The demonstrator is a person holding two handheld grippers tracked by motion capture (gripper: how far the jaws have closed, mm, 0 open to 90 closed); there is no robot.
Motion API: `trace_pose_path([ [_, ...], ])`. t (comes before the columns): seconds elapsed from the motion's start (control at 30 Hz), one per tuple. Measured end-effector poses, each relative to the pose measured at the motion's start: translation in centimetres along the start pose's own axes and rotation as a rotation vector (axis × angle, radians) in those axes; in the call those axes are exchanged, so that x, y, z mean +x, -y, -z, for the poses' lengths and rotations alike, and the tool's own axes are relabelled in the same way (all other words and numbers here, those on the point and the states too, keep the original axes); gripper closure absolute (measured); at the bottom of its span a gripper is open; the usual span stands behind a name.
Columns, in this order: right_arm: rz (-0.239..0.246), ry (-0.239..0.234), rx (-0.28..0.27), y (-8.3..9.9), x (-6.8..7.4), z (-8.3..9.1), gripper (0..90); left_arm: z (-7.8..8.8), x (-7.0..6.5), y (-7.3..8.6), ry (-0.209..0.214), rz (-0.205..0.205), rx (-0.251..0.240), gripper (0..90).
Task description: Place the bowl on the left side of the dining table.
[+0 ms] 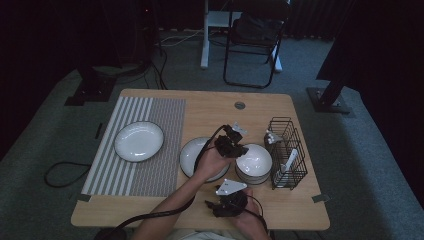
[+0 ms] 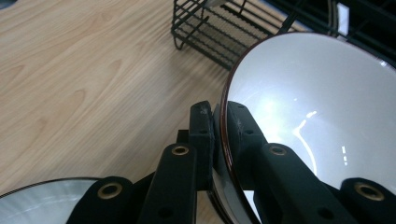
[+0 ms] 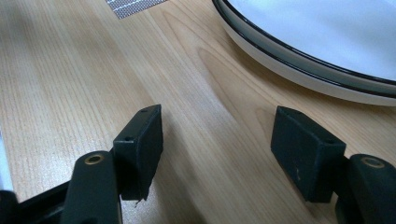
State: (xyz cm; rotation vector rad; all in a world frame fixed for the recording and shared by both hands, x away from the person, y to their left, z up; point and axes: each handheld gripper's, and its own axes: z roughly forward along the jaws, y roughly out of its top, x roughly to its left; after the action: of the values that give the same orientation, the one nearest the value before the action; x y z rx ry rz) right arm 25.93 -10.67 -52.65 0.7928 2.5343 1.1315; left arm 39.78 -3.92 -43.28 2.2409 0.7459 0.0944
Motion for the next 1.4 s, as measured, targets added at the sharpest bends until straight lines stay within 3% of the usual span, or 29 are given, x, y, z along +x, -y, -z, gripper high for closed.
trace_pose_path([
  [0.3, -0.001, 0.0, -0.001, 0.0, 0.0, 0.0, 33.7, 0.0, 0.3, 0.2, 0.032, 0.039, -0.026, 82.6],
  [0.53, 0.0, 0.0, -0.001, 0.0, 0.0, 0.0, 33.7, 0.3, 1.0, 0.1, 0.093, 0.098, -0.061, 82.6],
  [0.7, 0.0, -0.001, -0.001, 0.0, 0.0, 0.0, 33.7, 1.1, 1.2, -0.1, 0.067, 0.089, -0.072, 82.5],
  [1.07, 0.001, -0.002, -0.003, 0.0, 0.0, 0.0, 33.7, 3.3, 2.1, -0.1, 0.051, 0.109, -0.126, 82.5],
  [1.4, 0.002, -0.002, 0.0, 0.0, 0.0, 0.0, 33.7, 6.6, 4.2, 0.5, 0.001, 0.144, -0.182, 82.5],
])
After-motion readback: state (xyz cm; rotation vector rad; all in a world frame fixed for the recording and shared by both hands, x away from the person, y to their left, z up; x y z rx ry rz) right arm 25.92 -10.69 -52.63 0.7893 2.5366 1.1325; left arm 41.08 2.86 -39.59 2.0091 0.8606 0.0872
